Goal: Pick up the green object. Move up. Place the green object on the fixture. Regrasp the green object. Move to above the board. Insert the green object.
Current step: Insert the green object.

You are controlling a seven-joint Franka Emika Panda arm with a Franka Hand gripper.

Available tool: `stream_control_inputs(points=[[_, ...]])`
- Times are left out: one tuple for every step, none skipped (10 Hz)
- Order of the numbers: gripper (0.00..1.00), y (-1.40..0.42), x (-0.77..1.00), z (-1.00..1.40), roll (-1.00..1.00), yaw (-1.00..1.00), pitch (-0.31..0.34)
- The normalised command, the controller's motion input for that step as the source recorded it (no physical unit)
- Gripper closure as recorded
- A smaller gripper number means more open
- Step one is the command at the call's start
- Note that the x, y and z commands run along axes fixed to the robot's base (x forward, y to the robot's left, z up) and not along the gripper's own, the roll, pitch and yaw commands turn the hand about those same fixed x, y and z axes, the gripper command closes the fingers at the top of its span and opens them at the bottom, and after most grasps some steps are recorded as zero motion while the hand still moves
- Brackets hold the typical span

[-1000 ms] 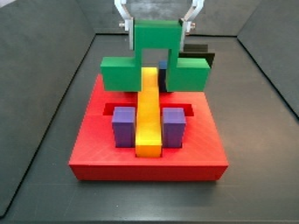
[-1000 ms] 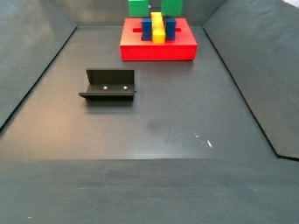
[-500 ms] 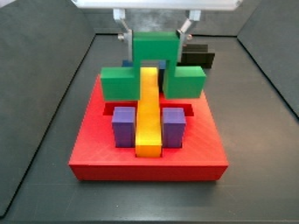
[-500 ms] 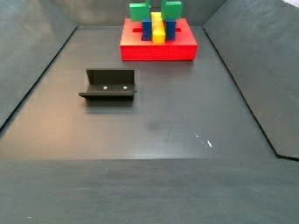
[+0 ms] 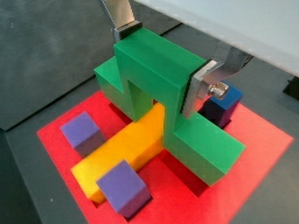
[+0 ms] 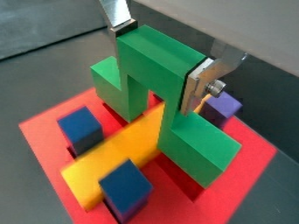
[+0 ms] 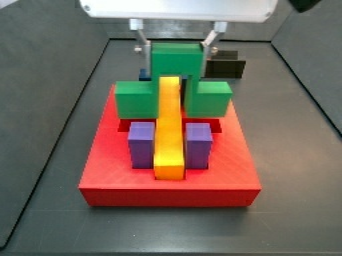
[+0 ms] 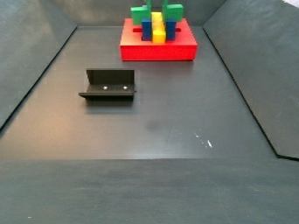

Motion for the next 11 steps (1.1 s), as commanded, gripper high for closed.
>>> stream_control_inputs(points=[[1.0,0.0,-0.11,0.0,0.03,0.0,0.0],[1.0,0.0,0.0,-0.06,0.01,0.0,0.0],[1.0,0.0,0.0,-0.09,0.0,0.0,0.0],[1.0,0.0,0.18,-0.13,0.0,0.0,0.0],[1.0,0.0,0.23,-0.23,0.0,-0.04,0.0],[1.0,0.0,0.15,-0.24,0.0,-0.02,0.007],[1.0,0.0,0.11,-0.23,0.02,-0.03,0.023],[1.0,0.0,0.0,-0.19,0.05,-0.12,0.036],[1.0,0.0,0.0,-0.17,0.06,-0.11,0.036],[1.0,-0.01,0.0,-0.12,0.03,-0.13,0.021],[1.0,-0.13,-0.01,-0.03,0.0,-0.13,0.0]])
